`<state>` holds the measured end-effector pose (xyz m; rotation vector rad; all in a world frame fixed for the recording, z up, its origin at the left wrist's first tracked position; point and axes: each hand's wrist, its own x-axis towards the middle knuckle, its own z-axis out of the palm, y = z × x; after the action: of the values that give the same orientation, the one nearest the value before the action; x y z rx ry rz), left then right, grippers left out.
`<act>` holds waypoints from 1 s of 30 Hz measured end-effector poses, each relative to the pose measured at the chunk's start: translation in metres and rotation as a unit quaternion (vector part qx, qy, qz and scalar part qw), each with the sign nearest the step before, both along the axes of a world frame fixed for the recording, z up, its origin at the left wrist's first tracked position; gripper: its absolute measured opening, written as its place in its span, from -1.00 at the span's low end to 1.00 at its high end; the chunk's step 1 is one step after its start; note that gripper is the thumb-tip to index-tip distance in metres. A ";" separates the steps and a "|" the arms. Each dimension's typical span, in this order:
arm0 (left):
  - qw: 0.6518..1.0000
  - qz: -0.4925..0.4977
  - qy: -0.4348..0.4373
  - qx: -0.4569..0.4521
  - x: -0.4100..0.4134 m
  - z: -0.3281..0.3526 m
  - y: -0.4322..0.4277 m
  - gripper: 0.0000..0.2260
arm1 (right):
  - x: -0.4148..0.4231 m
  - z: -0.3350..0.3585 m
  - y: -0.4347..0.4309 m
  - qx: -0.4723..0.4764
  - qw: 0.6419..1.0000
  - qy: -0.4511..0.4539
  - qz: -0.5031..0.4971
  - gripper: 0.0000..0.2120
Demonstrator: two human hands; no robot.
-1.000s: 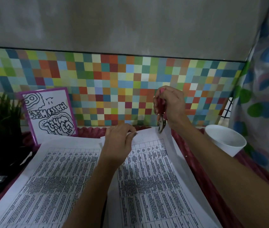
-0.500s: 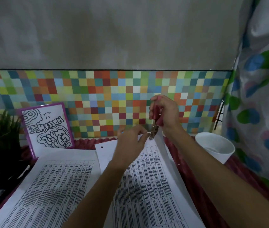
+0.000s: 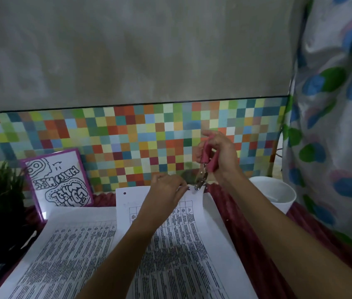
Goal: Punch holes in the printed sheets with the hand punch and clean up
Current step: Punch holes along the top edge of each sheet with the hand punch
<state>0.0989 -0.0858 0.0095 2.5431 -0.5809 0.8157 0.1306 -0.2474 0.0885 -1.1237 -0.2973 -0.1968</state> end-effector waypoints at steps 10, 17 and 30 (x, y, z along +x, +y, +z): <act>0.984 -0.030 -0.143 -0.104 -0.005 0.039 0.011 -0.92 | -0.017 -0.008 -0.013 -0.606 0.785 -0.103 -0.079 -0.69; 0.915 0.168 -0.187 -0.316 -0.037 0.030 0.041 -0.20 | -0.030 0.026 -0.010 -0.444 0.850 -0.183 -0.216 -0.86; 0.844 -0.029 0.139 -0.517 -0.061 -0.006 0.069 -0.71 | -0.078 0.068 -0.026 -0.314 0.902 -0.183 -0.233 -0.87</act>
<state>0.0378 -0.0170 0.0039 1.5680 -0.0519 0.4987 0.0526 -0.2739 0.1567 -1.7973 -0.4391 -0.7880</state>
